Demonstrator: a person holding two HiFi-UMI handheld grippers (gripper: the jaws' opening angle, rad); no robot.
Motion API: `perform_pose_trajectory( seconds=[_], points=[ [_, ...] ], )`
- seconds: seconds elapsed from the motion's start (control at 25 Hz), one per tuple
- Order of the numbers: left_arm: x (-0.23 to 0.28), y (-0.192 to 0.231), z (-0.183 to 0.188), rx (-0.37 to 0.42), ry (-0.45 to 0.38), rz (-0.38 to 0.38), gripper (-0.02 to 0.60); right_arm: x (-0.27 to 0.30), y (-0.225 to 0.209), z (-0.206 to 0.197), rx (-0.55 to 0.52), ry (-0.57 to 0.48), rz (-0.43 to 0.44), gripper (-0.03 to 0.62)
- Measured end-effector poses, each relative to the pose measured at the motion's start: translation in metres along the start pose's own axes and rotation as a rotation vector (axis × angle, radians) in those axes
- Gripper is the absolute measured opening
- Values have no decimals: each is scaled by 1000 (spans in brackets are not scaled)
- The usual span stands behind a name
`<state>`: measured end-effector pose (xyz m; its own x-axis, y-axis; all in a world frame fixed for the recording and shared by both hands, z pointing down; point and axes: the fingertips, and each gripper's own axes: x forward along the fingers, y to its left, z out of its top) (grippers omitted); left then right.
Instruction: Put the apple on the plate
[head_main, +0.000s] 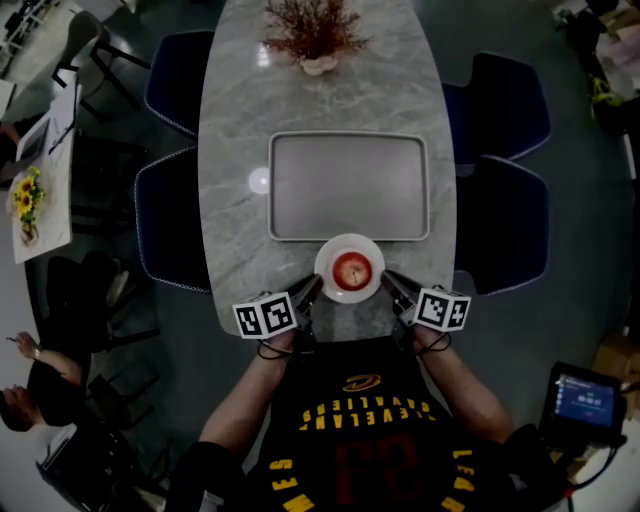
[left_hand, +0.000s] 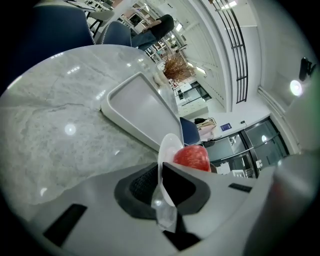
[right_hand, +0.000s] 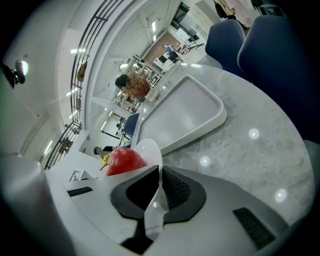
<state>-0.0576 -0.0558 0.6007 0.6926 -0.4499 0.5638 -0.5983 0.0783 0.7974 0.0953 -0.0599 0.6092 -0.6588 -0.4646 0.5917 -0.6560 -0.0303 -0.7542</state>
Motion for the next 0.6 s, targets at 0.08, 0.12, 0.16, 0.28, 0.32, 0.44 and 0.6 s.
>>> perform_pose_trajectory(
  seconds=[0.08, 0.12, 0.16, 0.28, 0.32, 0.44, 0.6],
  points=[
    [-2, -8, 10, 11, -4, -13, 31, -2, 8, 10, 2, -16, 11, 31],
    [-1, -11, 15, 17, -6, -19, 31, -1, 10, 15, 4, -23, 17, 31],
    [1, -13, 20, 21, -10, -26, 31, 0, 11, 20, 5, -30, 23, 31],
    [6, -19, 33, 28, -23, -48, 31, 2, 13, 35, 10, -50, 41, 31],
    [5, -22, 37, 29, -26, -55, 31, 2, 16, 39, 10, -56, 45, 31],
    [3, -29, 48, 30, -30, -74, 31, 1, 26, 49, 6, -69, 53, 29],
    [7, -34, 62, 35, -36, -96, 29, 3, 30, 62, 2, -82, 66, 29]
  ],
)
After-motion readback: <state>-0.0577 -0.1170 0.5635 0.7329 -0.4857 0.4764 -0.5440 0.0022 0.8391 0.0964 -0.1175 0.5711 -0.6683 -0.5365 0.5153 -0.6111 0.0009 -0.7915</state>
